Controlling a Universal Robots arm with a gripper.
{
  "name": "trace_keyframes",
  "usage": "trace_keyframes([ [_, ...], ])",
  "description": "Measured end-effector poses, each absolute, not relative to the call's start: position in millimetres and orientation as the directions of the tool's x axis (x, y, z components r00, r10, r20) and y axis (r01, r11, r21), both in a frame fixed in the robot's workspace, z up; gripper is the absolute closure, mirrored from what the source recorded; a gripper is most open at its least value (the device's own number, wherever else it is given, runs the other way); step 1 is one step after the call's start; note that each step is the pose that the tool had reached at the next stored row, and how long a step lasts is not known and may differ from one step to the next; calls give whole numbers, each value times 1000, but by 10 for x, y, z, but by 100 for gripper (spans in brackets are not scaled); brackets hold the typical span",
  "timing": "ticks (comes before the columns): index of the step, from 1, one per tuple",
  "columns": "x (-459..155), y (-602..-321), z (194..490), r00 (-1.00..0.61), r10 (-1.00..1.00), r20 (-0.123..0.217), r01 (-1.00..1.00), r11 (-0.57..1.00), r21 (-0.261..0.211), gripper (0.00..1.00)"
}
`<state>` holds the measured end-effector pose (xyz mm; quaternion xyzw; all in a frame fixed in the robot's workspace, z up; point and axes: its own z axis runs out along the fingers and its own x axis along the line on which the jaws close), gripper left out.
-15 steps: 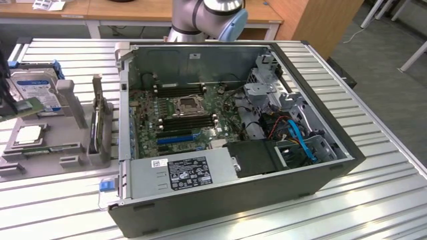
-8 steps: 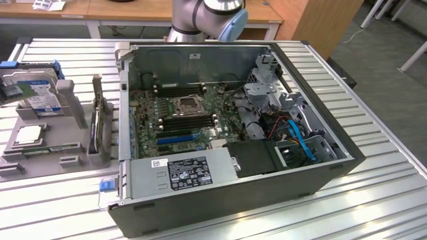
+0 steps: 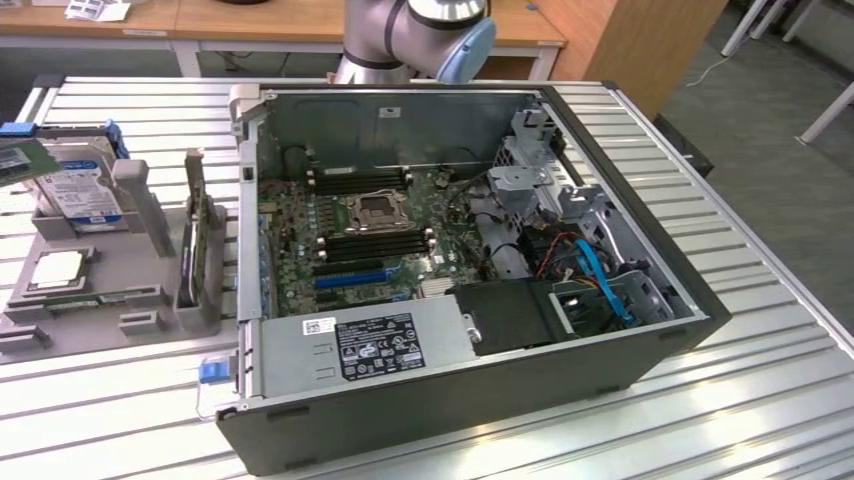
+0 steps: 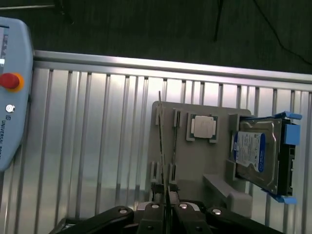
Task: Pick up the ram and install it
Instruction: 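Pick up the ram and move it above insertion slot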
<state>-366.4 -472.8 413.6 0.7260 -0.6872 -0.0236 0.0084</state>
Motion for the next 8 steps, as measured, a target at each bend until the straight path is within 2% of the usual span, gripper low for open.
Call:
trace_keyframes([
  [8, -3305, -4728, 4135, 54, -998, -24, -997, -55, 45, 86],
])
